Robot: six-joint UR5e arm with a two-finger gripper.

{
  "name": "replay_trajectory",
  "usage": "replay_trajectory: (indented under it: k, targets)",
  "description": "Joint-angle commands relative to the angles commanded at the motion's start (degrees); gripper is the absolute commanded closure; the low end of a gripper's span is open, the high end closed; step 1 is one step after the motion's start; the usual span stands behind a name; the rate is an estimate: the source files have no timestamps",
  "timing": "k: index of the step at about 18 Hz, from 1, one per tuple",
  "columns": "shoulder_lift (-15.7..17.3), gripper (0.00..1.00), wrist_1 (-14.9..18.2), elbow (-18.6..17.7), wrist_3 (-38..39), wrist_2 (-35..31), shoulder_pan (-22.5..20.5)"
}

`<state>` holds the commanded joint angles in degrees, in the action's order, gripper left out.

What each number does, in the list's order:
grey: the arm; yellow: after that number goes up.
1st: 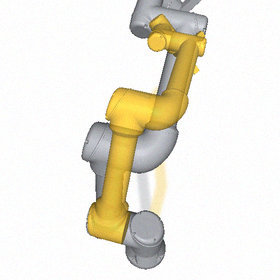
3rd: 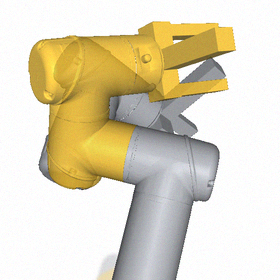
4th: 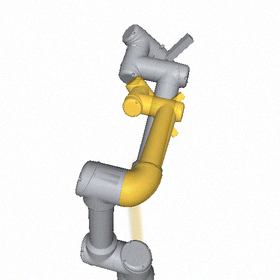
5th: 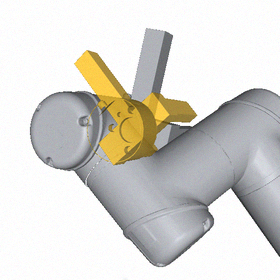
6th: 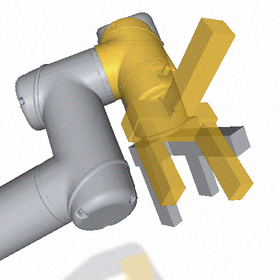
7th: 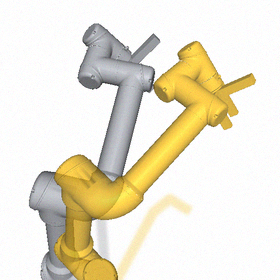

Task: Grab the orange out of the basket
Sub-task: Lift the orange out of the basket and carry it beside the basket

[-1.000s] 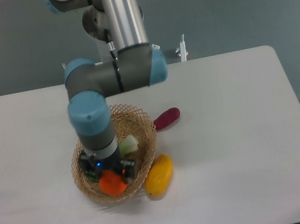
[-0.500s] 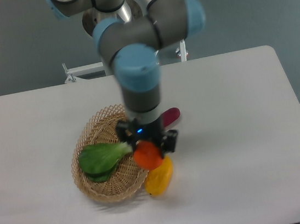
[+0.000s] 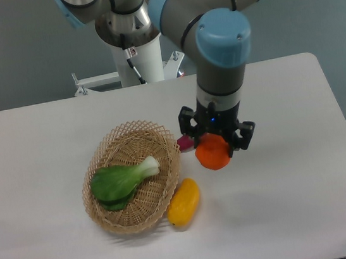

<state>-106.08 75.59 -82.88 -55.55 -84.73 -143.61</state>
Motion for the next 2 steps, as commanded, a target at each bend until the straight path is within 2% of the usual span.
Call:
replay_trajectory:
  k: [2]
  targets:
    - [0.0,0.33,0.0,-0.2,-0.1,0.1,0.0]
